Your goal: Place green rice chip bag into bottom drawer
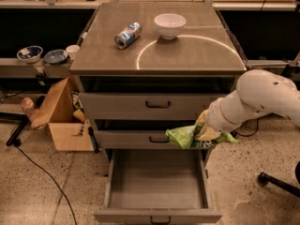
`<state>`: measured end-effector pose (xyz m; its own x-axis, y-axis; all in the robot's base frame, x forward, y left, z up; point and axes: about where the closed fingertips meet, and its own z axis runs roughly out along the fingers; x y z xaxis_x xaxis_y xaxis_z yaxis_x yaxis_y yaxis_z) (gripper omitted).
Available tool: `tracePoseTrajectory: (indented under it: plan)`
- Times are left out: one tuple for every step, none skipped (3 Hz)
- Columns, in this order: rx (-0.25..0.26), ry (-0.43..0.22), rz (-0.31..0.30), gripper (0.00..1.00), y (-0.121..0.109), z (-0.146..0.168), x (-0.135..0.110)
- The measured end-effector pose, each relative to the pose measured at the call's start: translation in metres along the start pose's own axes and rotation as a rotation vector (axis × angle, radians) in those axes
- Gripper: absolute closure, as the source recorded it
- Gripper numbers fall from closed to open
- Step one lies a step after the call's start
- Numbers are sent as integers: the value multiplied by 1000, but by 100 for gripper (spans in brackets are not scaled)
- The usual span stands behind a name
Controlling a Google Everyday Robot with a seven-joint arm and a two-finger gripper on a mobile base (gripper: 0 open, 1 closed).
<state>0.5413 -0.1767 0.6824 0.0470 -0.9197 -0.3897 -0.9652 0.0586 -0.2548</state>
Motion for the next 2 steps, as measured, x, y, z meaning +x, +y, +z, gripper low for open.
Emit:
tracePoseTrajectory:
  plan:
    - [0,0,0,100,0,0,0]
    - [-1,-9,22,100,5,6,1]
